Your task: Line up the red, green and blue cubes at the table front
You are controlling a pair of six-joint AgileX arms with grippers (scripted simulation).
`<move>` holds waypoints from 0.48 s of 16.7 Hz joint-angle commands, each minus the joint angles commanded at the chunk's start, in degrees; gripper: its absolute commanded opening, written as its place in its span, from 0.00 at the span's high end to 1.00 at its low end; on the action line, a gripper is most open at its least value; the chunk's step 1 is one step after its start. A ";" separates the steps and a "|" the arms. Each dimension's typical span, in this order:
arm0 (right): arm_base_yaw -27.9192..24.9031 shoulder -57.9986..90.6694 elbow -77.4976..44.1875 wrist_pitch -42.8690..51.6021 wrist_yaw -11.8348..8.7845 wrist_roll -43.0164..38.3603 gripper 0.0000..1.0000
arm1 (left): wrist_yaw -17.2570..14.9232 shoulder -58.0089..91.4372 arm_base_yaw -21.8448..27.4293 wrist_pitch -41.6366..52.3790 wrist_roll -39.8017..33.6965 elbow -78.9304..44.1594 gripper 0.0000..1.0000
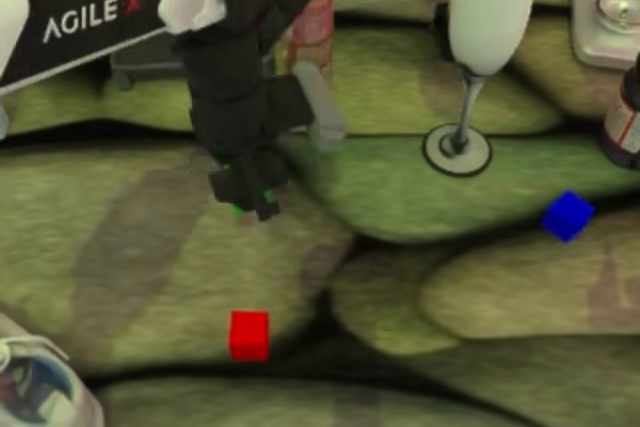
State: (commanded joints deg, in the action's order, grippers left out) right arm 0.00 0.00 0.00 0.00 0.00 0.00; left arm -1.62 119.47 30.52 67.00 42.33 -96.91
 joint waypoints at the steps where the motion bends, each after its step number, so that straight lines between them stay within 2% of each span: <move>1: 0.00 0.00 0.00 0.00 0.00 0.00 0.00 | -0.05 -1.45 3.94 -0.29 -0.24 2.01 1.00; 3: 0.00 0.00 0.00 0.00 0.00 0.00 0.00 | -0.10 -4.33 11.06 -0.97 -0.72 5.70 1.00; 5: 0.00 0.00 0.00 0.00 0.00 0.00 0.00 | -0.03 -6.94 16.10 -1.76 -1.17 8.64 1.00; 8: 0.00 0.00 0.00 0.00 0.00 0.00 0.00 | 0.09 -8.94 19.11 -2.43 -1.52 10.71 1.00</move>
State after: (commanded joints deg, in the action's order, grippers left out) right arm 0.00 0.00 0.00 0.00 0.00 0.00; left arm -1.53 110.53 49.63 64.57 40.80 -86.19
